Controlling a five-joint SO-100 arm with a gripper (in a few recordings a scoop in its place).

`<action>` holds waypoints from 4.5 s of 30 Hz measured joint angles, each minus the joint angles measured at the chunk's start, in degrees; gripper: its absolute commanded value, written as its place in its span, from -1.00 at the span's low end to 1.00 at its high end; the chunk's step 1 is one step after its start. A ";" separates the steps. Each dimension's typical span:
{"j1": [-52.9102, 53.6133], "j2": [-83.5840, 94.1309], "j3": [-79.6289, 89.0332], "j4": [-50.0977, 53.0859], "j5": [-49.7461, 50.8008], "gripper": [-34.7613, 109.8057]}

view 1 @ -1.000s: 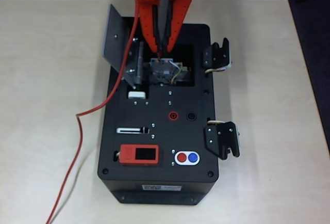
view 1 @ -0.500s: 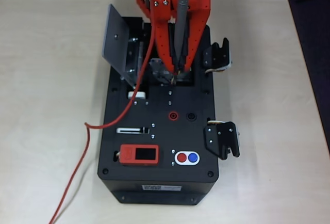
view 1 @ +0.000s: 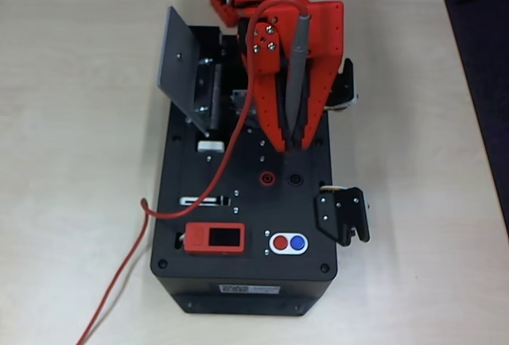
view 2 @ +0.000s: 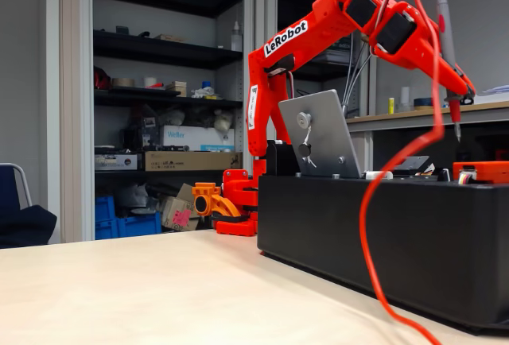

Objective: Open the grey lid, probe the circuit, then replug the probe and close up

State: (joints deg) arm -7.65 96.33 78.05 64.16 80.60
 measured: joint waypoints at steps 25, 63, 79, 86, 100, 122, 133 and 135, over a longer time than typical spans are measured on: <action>-2.55 -3.78 5.10 -6.15 4.66 -0.52; -1.85 -2.99 1.23 -2.46 3.78 -0.52; -1.85 -3.25 0.62 -2.37 4.13 -0.52; -1.85 -3.16 1.32 -3.16 4.13 -0.52; -1.85 -3.16 4.22 -5.36 4.13 -0.52; -1.85 -3.16 7.21 -7.38 4.13 -0.52; -1.93 -2.99 8.00 -8.61 4.22 -0.52; -1.93 -2.81 8.79 -8.61 4.22 -0.52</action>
State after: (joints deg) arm -9.58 93.52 86.84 55.55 84.81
